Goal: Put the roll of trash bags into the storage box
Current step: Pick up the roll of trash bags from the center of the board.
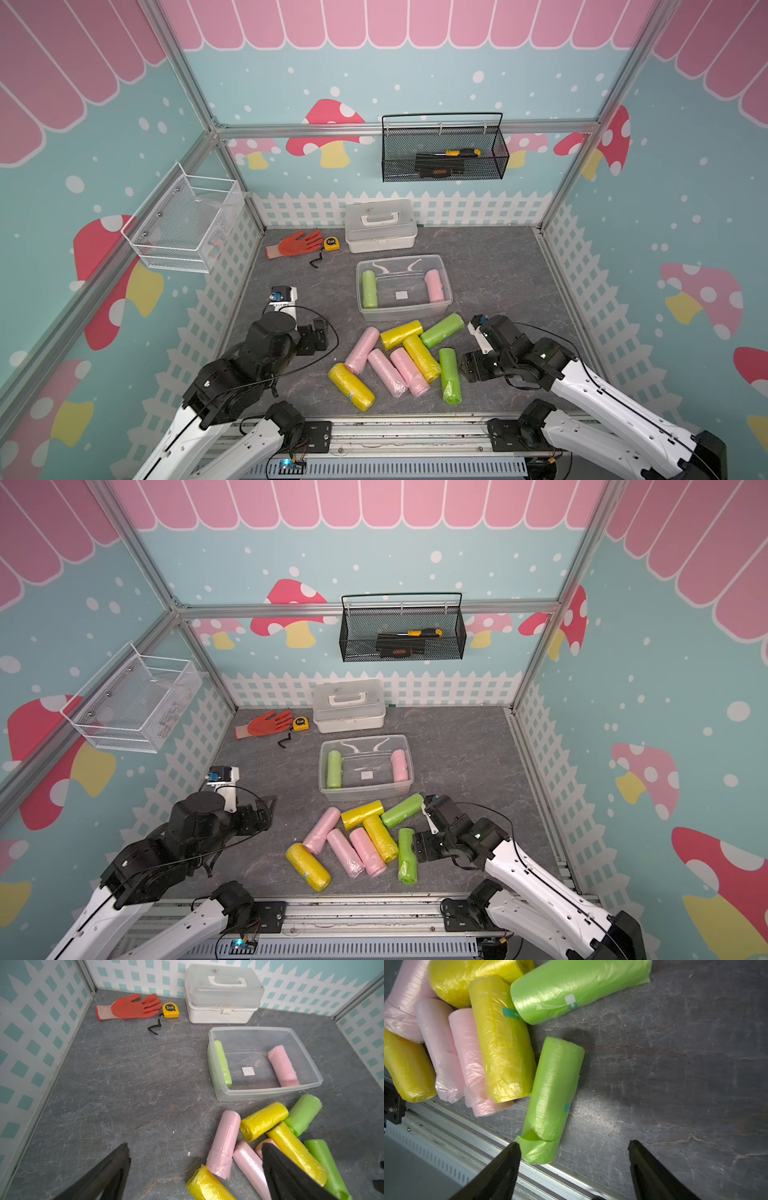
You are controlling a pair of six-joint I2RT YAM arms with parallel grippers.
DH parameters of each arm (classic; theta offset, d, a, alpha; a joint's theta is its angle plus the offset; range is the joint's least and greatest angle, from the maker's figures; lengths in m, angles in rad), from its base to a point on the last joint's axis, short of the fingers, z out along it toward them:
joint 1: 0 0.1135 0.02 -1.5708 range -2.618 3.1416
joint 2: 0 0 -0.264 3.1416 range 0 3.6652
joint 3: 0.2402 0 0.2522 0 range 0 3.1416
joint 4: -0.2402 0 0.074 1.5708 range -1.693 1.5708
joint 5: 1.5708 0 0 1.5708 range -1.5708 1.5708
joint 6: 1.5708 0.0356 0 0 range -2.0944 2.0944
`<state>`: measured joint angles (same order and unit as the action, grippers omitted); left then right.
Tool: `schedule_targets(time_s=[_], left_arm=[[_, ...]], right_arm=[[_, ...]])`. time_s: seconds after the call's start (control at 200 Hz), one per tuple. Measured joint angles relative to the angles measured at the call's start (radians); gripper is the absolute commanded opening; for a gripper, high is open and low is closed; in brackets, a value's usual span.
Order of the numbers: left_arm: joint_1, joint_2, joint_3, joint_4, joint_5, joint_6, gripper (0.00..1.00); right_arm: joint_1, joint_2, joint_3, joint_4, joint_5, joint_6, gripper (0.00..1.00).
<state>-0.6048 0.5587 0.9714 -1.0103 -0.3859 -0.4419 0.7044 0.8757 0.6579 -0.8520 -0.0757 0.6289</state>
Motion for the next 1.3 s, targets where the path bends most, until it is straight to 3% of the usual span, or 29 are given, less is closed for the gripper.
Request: schedule_targets(time_s=[0.215,0.585,0.83,1.301], left_arm=[[-0.025,-0.129,0.000,-0.002,-0.045,0.001,0.99],[-0.026,-0.103,0.000,-0.002,-0.071,0.004,0.99],[-0.026,-0.119,0.000,-0.002,-0.085,0.004,0.99],[-0.026,-0.067,-0.001,-0.001,-0.088,0.008,0.99]], right_arm=[[0.065,0.170,0.000,0.057,0.021,0.035,0.80],[0.164,0.403,0.047,0.164,0.064,0.091,0.75],[0.228,0.566,0.085,0.165,0.116,0.126,0.61],[0.252,0.504,0.114,0.095,0.177,0.167,0.36]])
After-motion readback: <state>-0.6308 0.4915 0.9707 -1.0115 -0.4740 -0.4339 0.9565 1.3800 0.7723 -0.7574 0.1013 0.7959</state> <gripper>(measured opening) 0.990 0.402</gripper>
